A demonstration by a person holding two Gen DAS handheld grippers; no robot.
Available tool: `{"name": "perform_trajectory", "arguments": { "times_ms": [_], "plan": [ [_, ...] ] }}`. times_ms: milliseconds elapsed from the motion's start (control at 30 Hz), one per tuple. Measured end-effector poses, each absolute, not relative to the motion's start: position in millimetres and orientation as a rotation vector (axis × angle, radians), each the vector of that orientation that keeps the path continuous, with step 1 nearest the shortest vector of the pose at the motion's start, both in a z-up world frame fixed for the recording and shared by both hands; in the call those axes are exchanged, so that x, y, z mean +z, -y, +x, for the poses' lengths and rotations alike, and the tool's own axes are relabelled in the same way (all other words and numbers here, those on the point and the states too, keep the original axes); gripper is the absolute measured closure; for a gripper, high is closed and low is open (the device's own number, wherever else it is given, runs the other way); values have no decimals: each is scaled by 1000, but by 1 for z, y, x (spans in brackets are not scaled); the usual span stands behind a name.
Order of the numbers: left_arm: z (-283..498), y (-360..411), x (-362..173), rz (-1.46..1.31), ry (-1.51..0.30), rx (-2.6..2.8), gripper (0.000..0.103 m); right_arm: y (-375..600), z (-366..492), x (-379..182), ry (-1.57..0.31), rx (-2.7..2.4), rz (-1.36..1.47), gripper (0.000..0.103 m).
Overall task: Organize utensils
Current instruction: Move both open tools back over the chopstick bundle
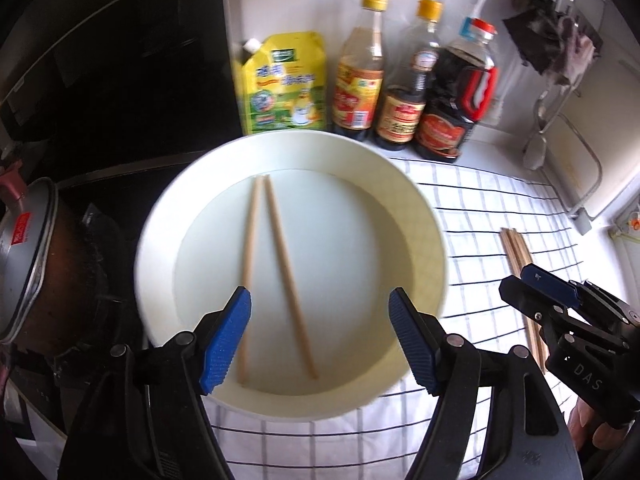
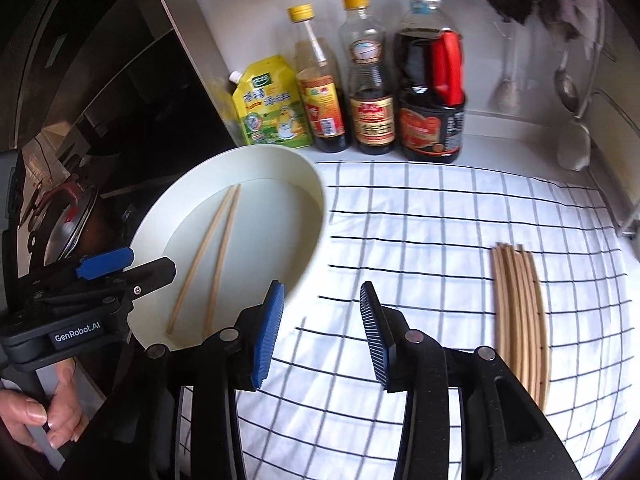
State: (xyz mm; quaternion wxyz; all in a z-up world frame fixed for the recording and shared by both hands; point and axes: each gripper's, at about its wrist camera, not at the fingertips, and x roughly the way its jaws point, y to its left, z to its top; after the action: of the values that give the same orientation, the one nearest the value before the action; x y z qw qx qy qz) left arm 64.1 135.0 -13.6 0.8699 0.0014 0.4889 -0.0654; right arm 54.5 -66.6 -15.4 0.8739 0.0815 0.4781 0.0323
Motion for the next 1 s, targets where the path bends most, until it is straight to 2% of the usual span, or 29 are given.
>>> {"name": "perform_trajectory", "arguments": {
  "times_ms": [400, 1000],
  "plan": [
    [49, -48, -15, 24, -1035, -245, 33, 156, 4, -8, -998, -69, 215, 62],
    [46, 52, -47, 72, -1090, -330, 31, 256, -31, -43, -1045, -204, 221, 60]
  ]
}}
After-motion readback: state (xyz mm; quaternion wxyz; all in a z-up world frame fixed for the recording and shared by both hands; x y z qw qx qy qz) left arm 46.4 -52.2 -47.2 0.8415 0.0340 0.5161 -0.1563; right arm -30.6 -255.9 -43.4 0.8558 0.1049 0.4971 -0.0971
